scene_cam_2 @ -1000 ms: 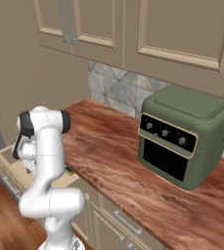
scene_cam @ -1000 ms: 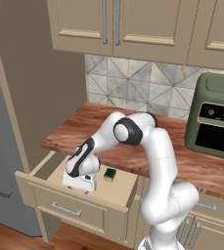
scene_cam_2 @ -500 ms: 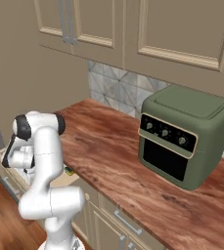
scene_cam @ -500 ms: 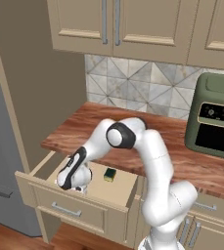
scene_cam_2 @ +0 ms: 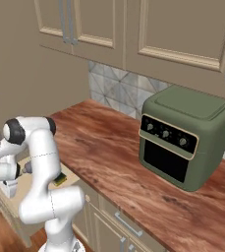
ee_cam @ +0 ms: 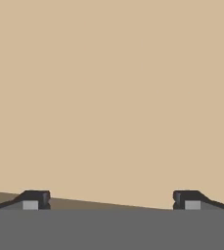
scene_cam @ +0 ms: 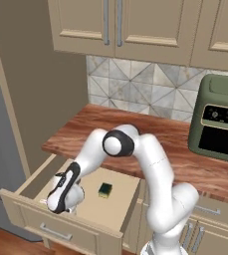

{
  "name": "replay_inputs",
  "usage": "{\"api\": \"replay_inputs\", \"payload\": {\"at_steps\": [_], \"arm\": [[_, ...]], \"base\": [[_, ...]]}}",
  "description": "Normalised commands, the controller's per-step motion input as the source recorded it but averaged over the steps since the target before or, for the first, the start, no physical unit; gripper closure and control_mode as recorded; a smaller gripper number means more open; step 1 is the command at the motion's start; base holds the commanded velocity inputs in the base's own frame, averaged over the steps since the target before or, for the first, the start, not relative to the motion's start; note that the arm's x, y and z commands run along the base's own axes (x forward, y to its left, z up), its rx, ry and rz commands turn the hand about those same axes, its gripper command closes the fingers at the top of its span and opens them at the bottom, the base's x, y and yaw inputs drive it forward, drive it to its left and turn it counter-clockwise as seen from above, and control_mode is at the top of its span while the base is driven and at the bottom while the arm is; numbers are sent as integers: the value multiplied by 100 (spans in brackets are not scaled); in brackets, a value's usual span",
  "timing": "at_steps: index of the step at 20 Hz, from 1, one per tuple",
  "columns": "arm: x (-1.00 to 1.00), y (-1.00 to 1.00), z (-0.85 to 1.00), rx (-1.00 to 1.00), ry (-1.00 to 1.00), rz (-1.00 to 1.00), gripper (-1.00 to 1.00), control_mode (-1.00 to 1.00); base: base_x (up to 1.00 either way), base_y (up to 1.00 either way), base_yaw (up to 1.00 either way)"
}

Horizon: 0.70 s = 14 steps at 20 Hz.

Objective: Restock the sink supplies by placing the sponge and soap dispenser on the counter and next to the sink. Make sure the soap dispenser is upright.

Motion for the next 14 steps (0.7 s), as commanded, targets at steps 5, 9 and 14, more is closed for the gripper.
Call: {"api": "replay_inputs", "payload": {"at_steps": [5, 9, 14], "arm": [[-80, 51, 35, 0, 3, 2, -100, -100], [-16, 18, 96, 0, 5, 0, -100, -100], [84, -2, 43, 0, 2, 0, -100, -100]], "base": [[0, 0, 0], [0, 0, 0], [0, 0, 0]]}}
